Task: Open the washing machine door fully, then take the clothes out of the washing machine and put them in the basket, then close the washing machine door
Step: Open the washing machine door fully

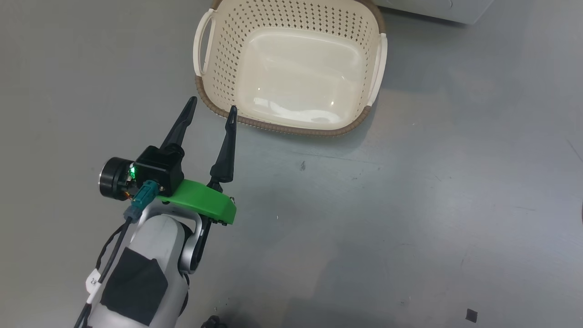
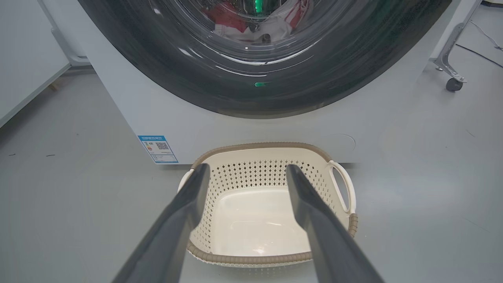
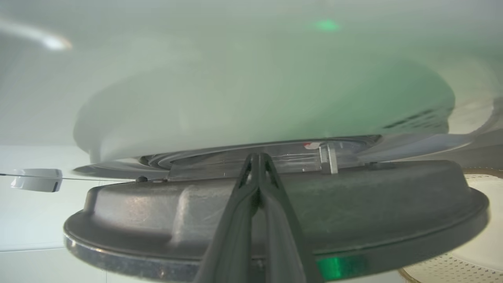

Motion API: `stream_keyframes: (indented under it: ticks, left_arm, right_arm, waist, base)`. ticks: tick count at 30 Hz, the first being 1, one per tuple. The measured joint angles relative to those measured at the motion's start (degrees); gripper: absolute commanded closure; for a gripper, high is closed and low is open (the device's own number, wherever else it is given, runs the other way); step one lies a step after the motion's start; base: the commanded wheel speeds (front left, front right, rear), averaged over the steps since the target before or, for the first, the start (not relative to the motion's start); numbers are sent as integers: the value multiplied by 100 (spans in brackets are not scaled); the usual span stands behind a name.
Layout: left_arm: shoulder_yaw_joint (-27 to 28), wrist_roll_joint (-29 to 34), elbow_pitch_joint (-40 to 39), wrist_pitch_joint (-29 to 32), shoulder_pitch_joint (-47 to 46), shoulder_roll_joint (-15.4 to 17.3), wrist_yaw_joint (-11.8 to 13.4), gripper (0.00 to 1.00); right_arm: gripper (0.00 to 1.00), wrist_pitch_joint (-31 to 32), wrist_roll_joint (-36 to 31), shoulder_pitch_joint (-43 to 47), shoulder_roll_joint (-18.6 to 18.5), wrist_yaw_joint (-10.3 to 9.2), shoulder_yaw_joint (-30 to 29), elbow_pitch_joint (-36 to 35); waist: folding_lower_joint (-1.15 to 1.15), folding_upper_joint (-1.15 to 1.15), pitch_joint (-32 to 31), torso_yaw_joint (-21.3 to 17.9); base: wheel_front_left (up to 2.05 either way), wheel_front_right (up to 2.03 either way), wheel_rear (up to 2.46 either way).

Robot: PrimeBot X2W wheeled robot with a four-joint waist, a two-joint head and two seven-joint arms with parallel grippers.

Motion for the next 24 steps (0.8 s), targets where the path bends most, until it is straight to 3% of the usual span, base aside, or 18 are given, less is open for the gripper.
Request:
stream_keyframes:
  ticks: [24]
  left_arm:
    - [19,4,183,0,-2,-1,43,0]
  right_arm:
    - [100,470,-108,404,5,-1,249,632]
  waist:
    - [0,0,-440,-127]
  base:
    - [0,0,0]
